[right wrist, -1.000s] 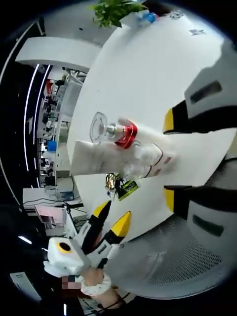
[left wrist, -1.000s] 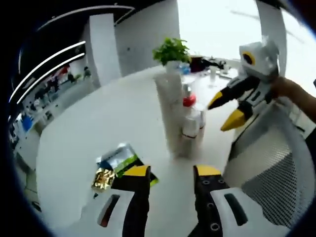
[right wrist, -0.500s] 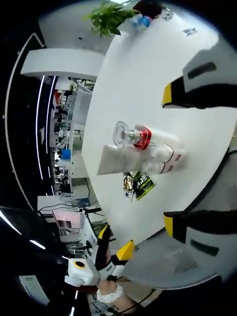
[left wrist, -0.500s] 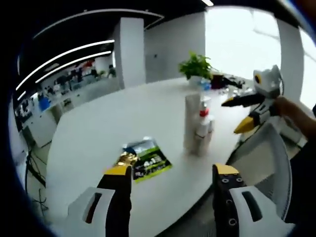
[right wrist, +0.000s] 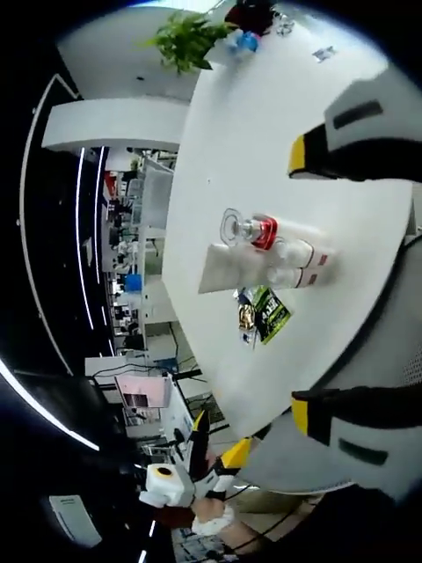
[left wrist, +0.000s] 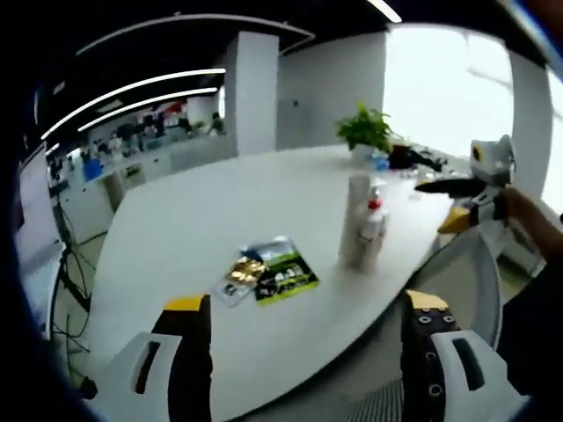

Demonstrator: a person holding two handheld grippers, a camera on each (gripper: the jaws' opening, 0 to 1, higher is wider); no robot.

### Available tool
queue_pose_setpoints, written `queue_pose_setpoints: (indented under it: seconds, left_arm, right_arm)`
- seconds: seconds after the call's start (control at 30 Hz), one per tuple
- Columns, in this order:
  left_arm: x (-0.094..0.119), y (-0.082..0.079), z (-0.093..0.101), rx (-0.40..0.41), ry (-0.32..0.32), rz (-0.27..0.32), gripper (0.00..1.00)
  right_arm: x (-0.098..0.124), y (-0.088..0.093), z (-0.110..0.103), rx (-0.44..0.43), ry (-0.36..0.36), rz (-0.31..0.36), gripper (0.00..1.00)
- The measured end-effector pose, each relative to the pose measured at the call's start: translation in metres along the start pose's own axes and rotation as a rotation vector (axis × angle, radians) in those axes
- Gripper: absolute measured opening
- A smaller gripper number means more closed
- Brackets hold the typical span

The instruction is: Arrange the skincare products in the storage area until every visible bottle or jar stands upright without overlapping.

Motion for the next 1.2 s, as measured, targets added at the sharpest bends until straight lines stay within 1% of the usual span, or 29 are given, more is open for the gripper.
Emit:
queue_pose_setpoints:
  seconds: [0.07,0.1,0.17,0.23,0.33,0.43,0.5,0.53,0.57,0.67,0.77,0.87,0.93,1.0,1.1,1.2]
  left_arm:
    - [0.004,0.003,0.001,-0.012,0.019,-0.002,0.88]
    - [0.009,0.006,0.002,-0.019,0.026,-0.006,0.88]
    - [0.018,0.010,0.003,-0.033,0.033,-0.006,0.89]
    - [0.025,0.014,0.004,-0.037,0.034,0.015,0.91]
    - [0.037,0.022,0.005,-0.015,0.039,0.038,0.95]
    - [0.050,0.034,0.007,-0.003,0.052,0.056,0.97]
    - [0.054,0.042,0.009,0.017,0.068,0.065,0.97]
    - [0.055,0.046,0.009,0.037,0.079,0.062,0.97]
    - [0.056,0.051,0.010,0.058,0.089,0.043,0.97]
    - [0.058,0.060,0.012,0.050,0.084,0.048,0.97]
    - [0.061,0.064,0.014,0.059,0.099,0.057,0.97]
    - [0.060,0.065,0.016,0.065,0.105,0.056,0.97]
    - [0.057,0.064,0.016,0.058,0.113,0.054,0.97]
    - [0.051,0.059,0.015,0.049,0.124,0.056,0.97]
    - [0.039,0.050,0.010,0.039,0.133,0.045,0.97]
    - [0.025,0.040,0.004,0.029,0.131,0.041,0.97]
  right_arm:
    - [0.003,-0.004,-0.007,-0.002,0.011,0.011,0.99]
    - [0.004,-0.004,-0.009,-0.002,0.013,0.010,0.99]
    - [0.008,-0.006,-0.018,0.004,0.025,0.018,0.99]
    - [0.011,-0.006,-0.028,0.014,0.024,0.022,0.99]
    - [0.014,-0.003,-0.043,-0.004,0.022,0.019,1.00]
    - [0.022,-0.002,-0.057,-0.018,0.026,0.020,1.00]
    - [0.031,-0.003,-0.066,0.002,0.043,0.037,1.00]
    - [0.034,-0.003,-0.069,0.005,0.048,0.036,1.00]
    - [0.039,-0.004,-0.074,0.017,0.047,0.026,1.00]
    - [0.051,-0.003,-0.082,0.042,0.075,0.024,1.00]
    - [0.060,-0.001,-0.087,0.057,0.098,0.001,1.00]
    - [0.069,-0.002,-0.085,0.078,0.119,-0.019,1.00]
    - [0.074,-0.006,-0.082,0.070,0.122,-0.006,1.00]
    - [0.075,-0.009,-0.078,0.056,0.124,0.006,1.00]
    - [0.069,-0.013,-0.070,0.054,0.135,0.005,1.00]
    - [0.058,-0.015,-0.057,0.063,0.140,0.000,1.00]
Point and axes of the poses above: the point that each gripper's makers call its tool centre point, and the gripper's own axes: x roughly backward along the fingers, z roughly to its right, y roughly out of its underside, the point moved 8 cm from there along x, roughly backward along the fingers, and after that the axes turned 15 degrees about -z, right-handed, at the moved point
